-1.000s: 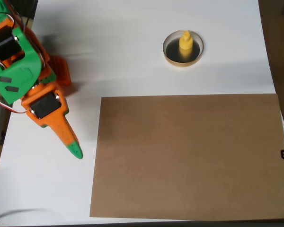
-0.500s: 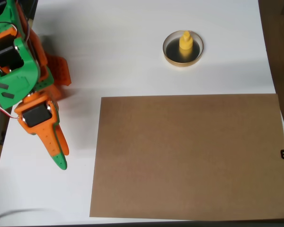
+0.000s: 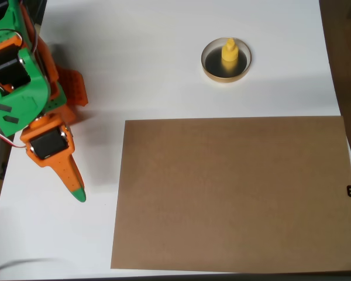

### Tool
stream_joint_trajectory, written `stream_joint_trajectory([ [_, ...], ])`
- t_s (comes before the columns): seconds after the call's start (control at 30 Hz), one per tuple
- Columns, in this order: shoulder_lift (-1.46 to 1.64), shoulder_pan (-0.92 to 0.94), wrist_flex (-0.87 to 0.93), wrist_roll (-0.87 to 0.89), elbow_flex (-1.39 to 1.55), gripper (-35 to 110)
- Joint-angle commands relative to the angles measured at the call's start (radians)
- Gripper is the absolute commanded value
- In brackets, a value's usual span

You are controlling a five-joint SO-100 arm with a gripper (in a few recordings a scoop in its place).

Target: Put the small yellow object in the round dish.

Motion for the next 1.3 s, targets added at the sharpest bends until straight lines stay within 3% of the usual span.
stream_joint_trajectory([
  [0.0,0.02,0.021,0.014,-0.009,-0.011,10],
  [0.1,0.02,0.014,-0.02,-0.146,0.005,4],
  [0.2,0.02,0.025,0.028,-0.529,0.037,6],
  [0.27,0.02,0.017,0.043,-0.594,0.044,0],
  [0.33,0.02,0.023,0.051,-0.517,0.029,0],
  [0.5,0.02,0.08,0.005,-0.118,-0.003,9],
  [1.0,0.021,0.115,0.015,0.123,-0.011,0],
  [1.27,0.021,0.13,0.015,0.129,-0.011,1],
])
